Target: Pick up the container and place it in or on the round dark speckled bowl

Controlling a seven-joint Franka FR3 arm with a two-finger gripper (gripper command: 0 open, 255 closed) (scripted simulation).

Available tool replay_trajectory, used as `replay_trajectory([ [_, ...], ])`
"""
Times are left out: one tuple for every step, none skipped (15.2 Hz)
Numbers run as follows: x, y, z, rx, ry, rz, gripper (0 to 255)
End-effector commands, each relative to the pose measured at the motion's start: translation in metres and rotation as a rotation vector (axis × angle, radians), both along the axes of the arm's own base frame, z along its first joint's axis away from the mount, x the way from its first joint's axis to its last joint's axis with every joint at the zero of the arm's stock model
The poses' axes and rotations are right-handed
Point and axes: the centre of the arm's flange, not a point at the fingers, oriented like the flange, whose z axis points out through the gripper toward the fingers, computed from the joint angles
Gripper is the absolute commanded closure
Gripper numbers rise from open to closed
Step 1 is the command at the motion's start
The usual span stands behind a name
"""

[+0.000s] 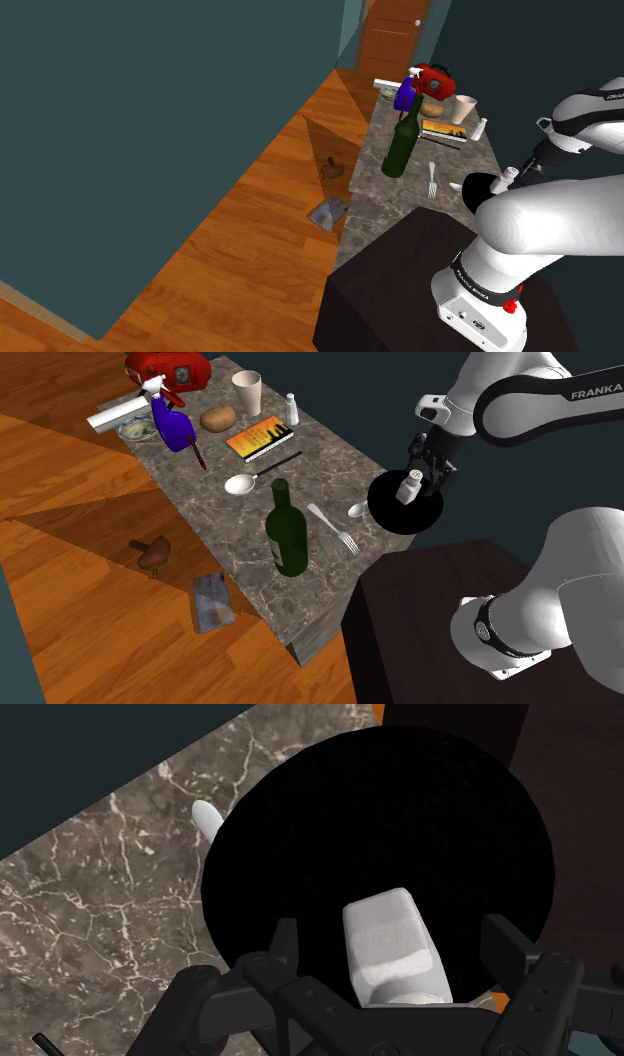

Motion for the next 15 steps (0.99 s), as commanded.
replay_trajectory([
  [0.0,0.0,0.0,0.0,0.0,0.0,0],
  [0.0,0.0,0.0,0.0,0.0,0.0,0],
  [0.0,0.0,0.0,0.0,0.0,0.0,0],
  [-0.002,-0.001,0.013,0.0,0.0,0.0,0],
  [-0.005,-0.002,0.026,0.0,0.0,0.0,0],
  [-0.007,-0.003,0.039,0.0,0.0,0.0,0],
  [-0.009,-0.003,0.049,0.0,0.0,0.0,0],
  [-0.009,-0.003,0.049,0.0,0.0,0.0,0],
  [-0.009,-0.003,0.049,0.0,0.0,0.0,0],
  [-0.009,-0.003,0.049,0.0,0.0,0.0,0],
  [-0.009,-0.003,0.049,0.0,0.0,0.0,0],
  [-0.009,-0.003,0.049,0.0,0.0,0.0,0],
  [-0.009,-0.003,0.049,0.0,0.0,0.0,0],
  [-0.009,-0.003,0.049,0.0,0.0,0.0,0],
  [-0.009,-0.003,0.049,0.0,0.0,0.0,0],
])
